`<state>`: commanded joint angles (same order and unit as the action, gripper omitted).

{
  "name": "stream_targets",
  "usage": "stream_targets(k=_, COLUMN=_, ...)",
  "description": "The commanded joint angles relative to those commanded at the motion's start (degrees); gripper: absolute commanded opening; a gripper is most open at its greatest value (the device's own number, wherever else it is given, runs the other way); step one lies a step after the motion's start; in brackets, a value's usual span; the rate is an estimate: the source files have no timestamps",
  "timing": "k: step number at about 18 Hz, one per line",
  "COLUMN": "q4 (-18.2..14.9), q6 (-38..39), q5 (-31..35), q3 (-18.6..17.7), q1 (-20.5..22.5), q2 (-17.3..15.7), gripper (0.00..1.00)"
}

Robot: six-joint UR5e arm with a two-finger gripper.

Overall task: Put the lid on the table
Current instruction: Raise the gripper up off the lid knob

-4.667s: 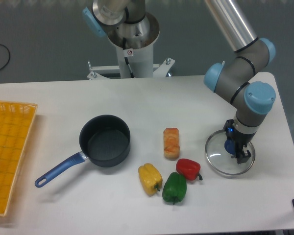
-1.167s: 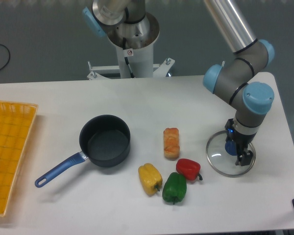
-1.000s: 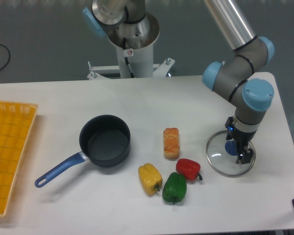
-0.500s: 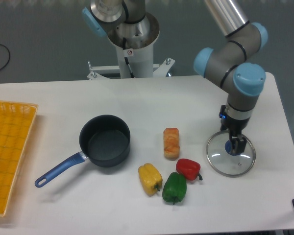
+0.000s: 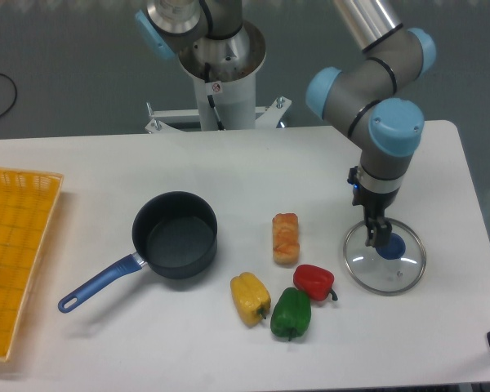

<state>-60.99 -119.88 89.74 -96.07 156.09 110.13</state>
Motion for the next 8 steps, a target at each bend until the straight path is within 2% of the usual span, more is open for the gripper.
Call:
stream_targets(k=2, q4=-1.6, q6=0.0, q5=0.0, q3=-0.1, q1=0.0, q2=-1.5, gripper=1.00)
stream_targets(k=8, q4=-2.3, q6=0.1, q5=0.0, q3=0.0, q1=0.0, q2=-1.9, gripper=1.00)
